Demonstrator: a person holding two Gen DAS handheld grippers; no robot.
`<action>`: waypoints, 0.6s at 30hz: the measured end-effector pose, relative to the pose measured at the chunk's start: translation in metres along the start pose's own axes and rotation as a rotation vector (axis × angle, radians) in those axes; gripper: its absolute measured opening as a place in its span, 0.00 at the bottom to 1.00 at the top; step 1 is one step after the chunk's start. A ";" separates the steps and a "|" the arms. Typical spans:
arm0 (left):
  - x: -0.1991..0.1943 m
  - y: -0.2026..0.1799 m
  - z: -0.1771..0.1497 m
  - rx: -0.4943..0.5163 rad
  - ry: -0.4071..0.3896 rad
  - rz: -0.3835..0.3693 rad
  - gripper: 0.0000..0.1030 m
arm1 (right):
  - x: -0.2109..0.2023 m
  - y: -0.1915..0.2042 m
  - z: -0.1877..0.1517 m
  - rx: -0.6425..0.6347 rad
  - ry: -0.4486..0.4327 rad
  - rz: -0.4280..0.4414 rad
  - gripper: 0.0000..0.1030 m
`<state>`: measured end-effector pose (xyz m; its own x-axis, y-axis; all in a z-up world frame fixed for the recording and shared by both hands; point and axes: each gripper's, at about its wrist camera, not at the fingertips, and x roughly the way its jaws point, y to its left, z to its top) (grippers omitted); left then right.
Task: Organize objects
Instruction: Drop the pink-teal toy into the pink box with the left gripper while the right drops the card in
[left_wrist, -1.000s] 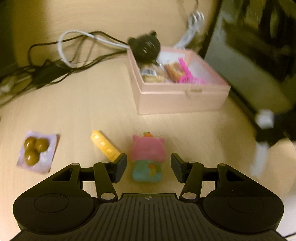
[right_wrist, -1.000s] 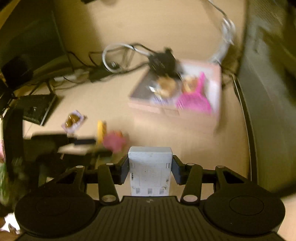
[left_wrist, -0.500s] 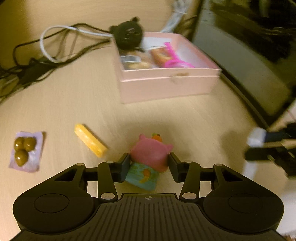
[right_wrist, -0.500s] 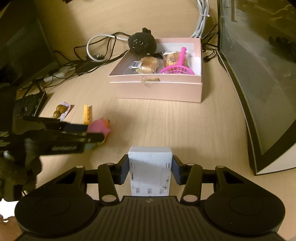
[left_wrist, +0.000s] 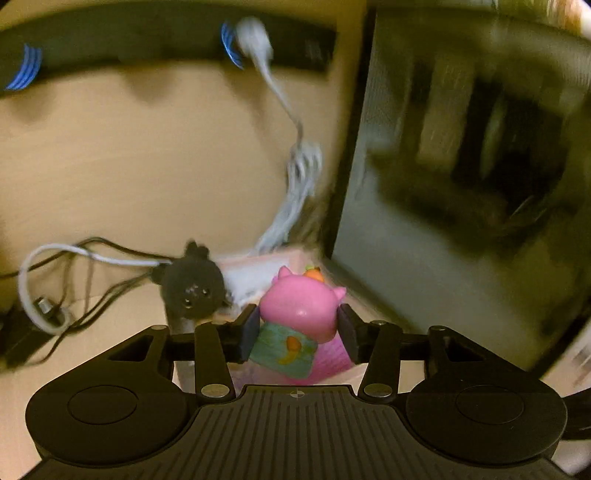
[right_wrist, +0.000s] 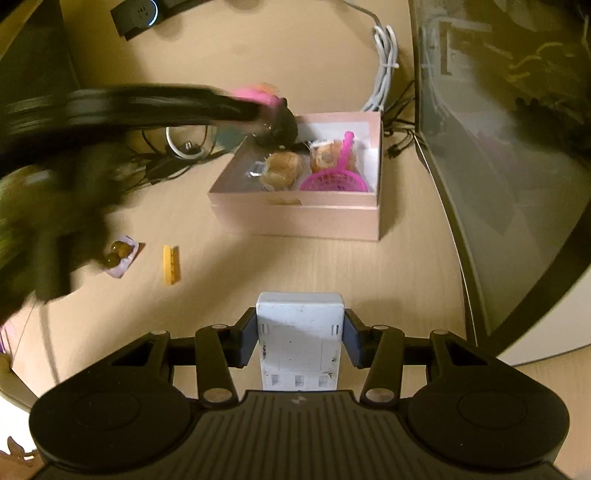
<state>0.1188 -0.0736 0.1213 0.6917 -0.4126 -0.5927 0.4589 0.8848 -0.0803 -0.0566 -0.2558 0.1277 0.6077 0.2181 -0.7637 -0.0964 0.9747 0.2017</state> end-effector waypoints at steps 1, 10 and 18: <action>0.013 0.002 0.001 0.001 0.023 0.018 0.49 | 0.000 0.001 0.002 -0.005 -0.005 -0.002 0.46; -0.044 0.031 -0.034 -0.135 -0.073 0.012 0.49 | -0.015 -0.004 0.059 0.014 -0.114 0.046 0.46; -0.107 0.064 -0.153 -0.338 0.154 0.122 0.49 | 0.006 -0.003 0.175 0.109 -0.170 0.075 0.56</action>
<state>-0.0118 0.0604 0.0569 0.6266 -0.2853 -0.7253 0.1512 0.9574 -0.2460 0.0855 -0.2657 0.2302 0.7268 0.2697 -0.6316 -0.0665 0.9430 0.3261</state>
